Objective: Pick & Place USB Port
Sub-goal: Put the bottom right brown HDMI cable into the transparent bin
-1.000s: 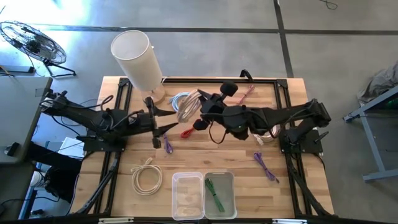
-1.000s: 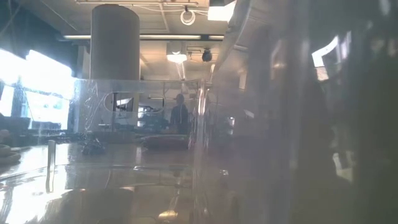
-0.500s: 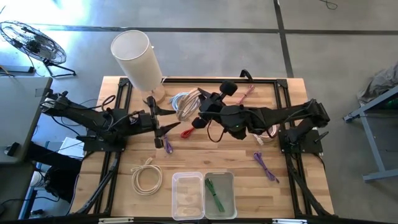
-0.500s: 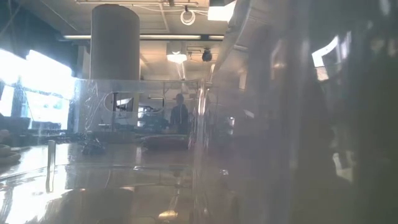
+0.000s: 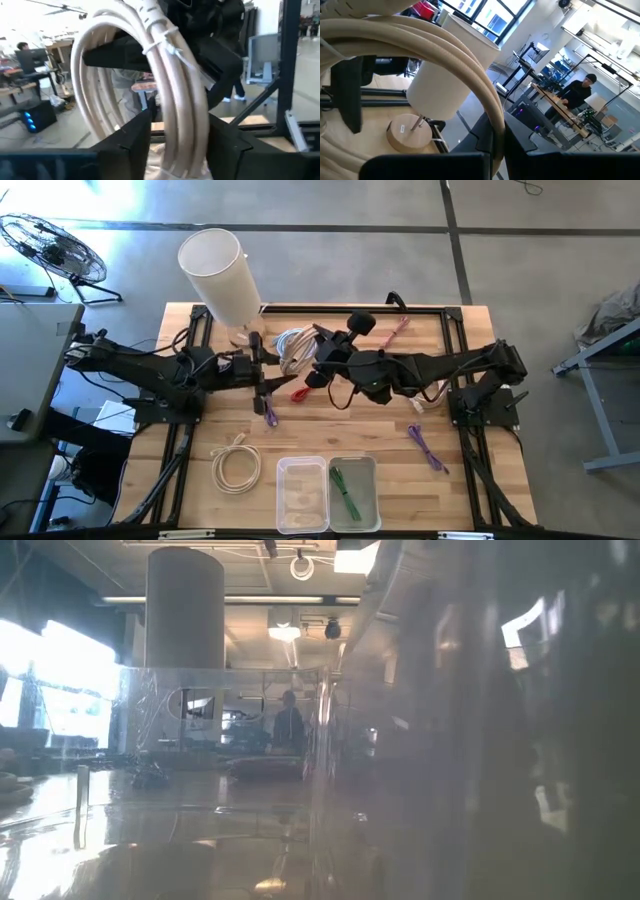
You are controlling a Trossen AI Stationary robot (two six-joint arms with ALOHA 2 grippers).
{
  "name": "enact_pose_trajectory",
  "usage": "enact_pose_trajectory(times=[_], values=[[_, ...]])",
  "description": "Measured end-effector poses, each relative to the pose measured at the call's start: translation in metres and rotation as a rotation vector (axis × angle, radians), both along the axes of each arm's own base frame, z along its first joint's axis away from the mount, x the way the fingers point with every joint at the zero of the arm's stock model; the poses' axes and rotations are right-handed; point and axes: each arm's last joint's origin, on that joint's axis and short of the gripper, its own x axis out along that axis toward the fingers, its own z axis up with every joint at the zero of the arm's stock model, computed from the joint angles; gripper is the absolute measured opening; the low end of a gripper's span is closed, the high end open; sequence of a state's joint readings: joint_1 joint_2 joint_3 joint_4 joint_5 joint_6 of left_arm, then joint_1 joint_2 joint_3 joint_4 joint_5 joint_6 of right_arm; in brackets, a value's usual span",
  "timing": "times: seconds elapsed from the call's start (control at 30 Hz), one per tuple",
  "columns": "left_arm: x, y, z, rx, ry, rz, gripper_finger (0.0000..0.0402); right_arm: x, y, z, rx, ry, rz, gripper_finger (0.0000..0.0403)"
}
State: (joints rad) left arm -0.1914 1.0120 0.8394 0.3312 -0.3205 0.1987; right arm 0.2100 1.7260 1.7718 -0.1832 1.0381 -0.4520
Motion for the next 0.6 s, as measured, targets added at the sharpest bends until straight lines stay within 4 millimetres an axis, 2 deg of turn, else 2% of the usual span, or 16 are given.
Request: enact_pose_trajectory(times=[0.13,0.17,0.37,0.6], values=[[-0.003,0.000,0.001,0.095,0.020,-0.008,0.0045,0.000,0.000,-0.001,0.004,0.010,0.021,0.0010],[-0.004,0.001,0.000,0.109,0.033,-0.008,0.0038,0.000,0.001,-0.002,0.006,0.016,0.033,0.0011],[-0.008,0.002,-0.003,0.136,0.087,0.003,0.0038,0.000,0.007,-0.002,0.071,-0.038,0.085,0.0071],[-0.024,0.005,0.004,0.149,0.078,0.005,0.0038,-0.017,0.025,0.013,0.079,-0.081,0.137,0.0151]])
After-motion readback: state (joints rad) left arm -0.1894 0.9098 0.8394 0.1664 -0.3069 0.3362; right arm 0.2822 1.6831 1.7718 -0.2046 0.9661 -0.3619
